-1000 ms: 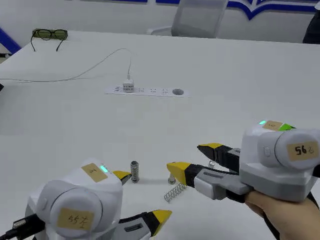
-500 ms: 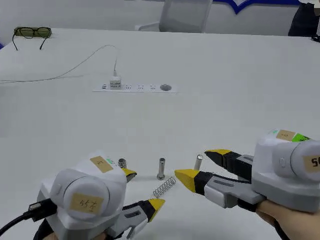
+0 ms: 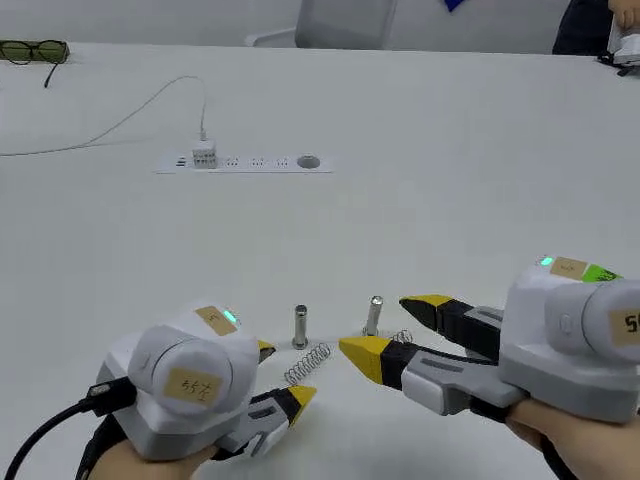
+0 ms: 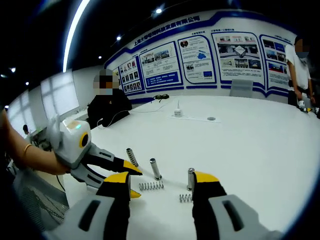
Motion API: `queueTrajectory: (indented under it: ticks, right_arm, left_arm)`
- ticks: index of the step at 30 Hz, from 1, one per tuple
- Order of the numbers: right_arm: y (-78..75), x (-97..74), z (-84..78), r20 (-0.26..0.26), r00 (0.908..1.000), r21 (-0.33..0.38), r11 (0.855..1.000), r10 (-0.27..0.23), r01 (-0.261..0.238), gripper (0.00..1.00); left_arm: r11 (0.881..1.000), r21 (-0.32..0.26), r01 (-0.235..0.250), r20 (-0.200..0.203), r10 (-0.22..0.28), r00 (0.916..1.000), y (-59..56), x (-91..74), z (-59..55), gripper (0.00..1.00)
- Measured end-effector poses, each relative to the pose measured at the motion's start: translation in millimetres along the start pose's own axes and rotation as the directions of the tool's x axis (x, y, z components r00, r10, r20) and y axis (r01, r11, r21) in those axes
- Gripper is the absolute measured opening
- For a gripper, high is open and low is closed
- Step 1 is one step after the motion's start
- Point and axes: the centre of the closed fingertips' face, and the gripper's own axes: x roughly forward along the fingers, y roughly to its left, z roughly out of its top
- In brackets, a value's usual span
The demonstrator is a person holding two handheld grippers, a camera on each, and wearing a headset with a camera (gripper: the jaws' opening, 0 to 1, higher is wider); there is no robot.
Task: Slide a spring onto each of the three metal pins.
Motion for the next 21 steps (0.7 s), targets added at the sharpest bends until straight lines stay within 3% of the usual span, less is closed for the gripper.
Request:
queueTrajectory:
  ticks: [9,21]
  right_arm:
    - [0.0,-3.5,-5.1,-0.002,1.0,0.012,1.0,0.009,-0.008,0.51]
    - [-5.9,-7.1,-6.6,-0.006,0.9999,0.035,0.999,-0.008,0.009,0.51]
  left_arm:
    - [1.0,0.023,0.0,-0.057,0.001,0.9984,2.1,7.1,-10.5,0.22]
    - [0.999,0.021,0.025,-0.059,-0.024,0.998,0.3,11.7,-7.8,0.13]
